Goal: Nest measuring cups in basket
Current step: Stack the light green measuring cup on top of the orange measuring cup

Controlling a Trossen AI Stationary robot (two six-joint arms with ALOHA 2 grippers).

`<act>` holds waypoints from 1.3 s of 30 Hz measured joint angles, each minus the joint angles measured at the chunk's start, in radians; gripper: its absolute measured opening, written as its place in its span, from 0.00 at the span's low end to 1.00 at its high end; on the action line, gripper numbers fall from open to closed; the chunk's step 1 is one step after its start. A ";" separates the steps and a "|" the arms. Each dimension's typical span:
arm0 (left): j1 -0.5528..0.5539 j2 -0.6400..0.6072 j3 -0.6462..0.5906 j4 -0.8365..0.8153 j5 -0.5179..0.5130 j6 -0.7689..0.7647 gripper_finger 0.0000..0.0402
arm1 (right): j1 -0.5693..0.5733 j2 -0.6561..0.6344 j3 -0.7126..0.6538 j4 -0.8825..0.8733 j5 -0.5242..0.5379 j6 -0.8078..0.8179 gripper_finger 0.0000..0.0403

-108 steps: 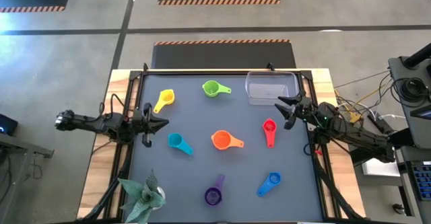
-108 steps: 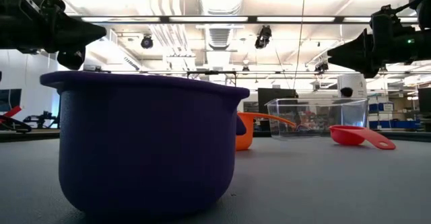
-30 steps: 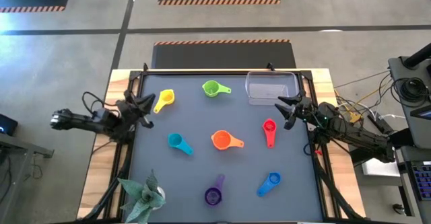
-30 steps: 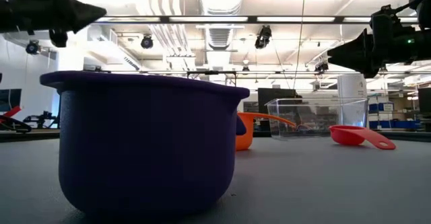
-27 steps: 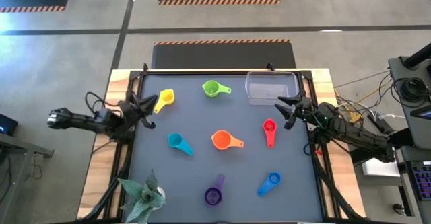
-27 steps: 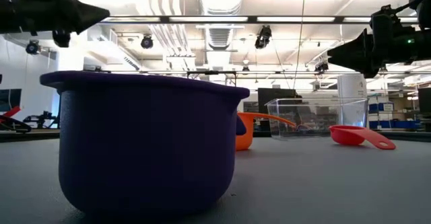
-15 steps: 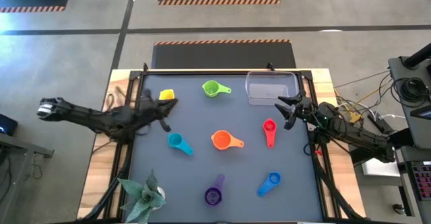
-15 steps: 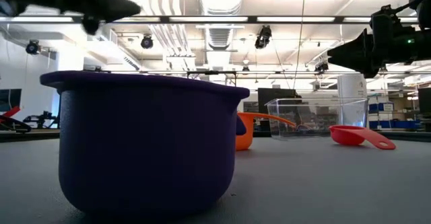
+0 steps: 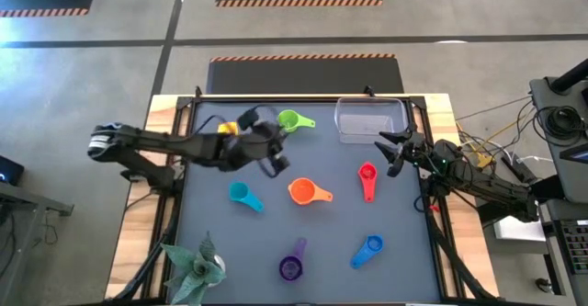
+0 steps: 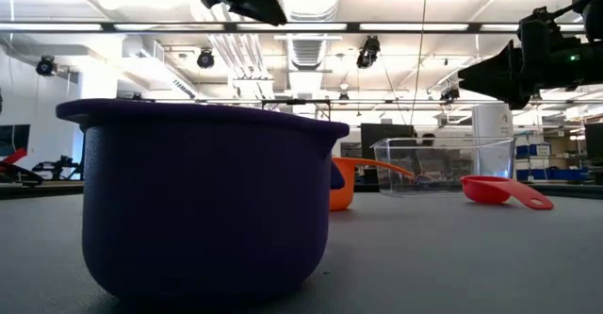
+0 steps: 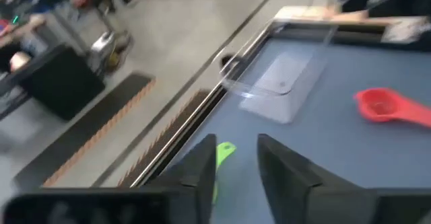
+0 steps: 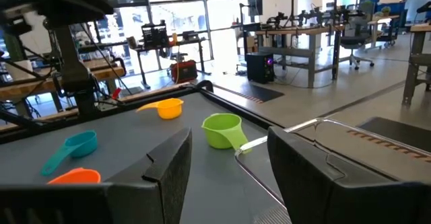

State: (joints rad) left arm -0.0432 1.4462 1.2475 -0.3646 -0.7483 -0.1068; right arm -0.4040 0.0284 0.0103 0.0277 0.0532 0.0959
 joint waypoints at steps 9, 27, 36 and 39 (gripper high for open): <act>0.125 0.231 0.182 -0.096 0.153 -0.060 0.54 | 0.000 0.000 0.000 0.000 0.000 0.000 0.45; 0.248 0.641 0.449 -0.012 0.296 -0.060 0.61 | 0.000 0.000 0.000 0.000 0.000 -0.001 0.45; 0.277 0.747 0.581 -0.019 0.298 -0.054 0.61 | 0.000 0.000 0.000 0.000 0.000 0.000 0.45; 0.287 0.760 0.594 -0.025 0.298 -0.040 0.61 | 0.000 0.000 0.000 0.001 0.000 -0.001 0.45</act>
State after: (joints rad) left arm 0.2443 2.2063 1.8420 -0.3894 -0.4503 -0.1471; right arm -0.4042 0.0288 0.0101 0.0284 0.0532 0.0952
